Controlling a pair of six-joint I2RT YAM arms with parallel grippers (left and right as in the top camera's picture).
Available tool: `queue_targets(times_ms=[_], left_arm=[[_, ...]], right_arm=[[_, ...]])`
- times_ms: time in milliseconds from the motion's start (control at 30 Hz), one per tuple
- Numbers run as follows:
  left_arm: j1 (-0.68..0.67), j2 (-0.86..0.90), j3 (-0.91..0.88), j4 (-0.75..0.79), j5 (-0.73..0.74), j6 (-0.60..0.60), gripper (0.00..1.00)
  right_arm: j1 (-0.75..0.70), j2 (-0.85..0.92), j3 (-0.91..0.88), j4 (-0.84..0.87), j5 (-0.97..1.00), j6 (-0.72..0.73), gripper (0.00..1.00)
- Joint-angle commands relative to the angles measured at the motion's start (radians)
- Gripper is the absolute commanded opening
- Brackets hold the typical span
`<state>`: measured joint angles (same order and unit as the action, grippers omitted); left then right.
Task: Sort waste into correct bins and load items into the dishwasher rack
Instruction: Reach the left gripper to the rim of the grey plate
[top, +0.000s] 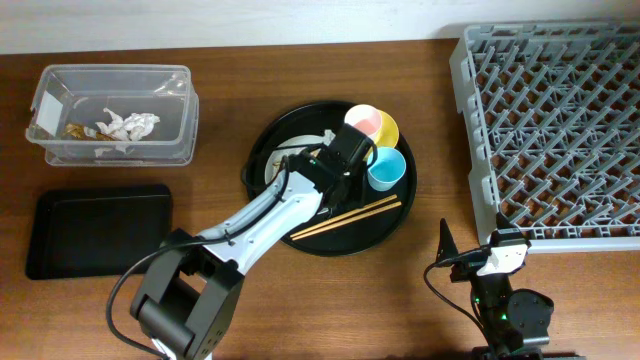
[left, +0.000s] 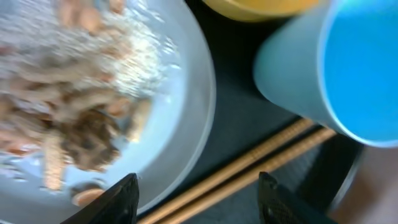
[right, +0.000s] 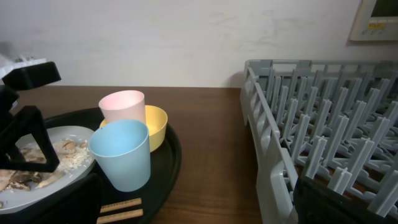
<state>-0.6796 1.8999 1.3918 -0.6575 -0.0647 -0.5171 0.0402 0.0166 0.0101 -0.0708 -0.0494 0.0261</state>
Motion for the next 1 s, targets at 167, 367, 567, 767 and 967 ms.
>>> queue_targets(times_ms=[167, 367, 567, 767, 967], left_arm=[[-0.023, 0.053, -0.004, 0.064, -0.083, -0.005, 0.6], [-0.035, 0.119, -0.004, 0.127, -0.084, -0.006, 0.6], [-0.038, 0.143, -0.004, 0.147, -0.121, -0.005, 0.6], [-0.038, 0.15, -0.004, 0.149, -0.142, -0.005, 0.59], [-0.045, 0.154, -0.004, 0.15, -0.147, -0.005, 0.55]], right_arm=[[0.005, -0.004, -0.005, -0.005, 0.006, 0.007, 0.98], [0.005, -0.004, -0.005, -0.005, 0.006, 0.007, 0.98], [0.005, -0.004, -0.005, -0.005, 0.006, 0.007, 0.98], [0.005, -0.004, -0.005, -0.005, 0.006, 0.007, 0.98], [0.005, -0.004, -0.005, -0.005, 0.006, 0.007, 0.98]])
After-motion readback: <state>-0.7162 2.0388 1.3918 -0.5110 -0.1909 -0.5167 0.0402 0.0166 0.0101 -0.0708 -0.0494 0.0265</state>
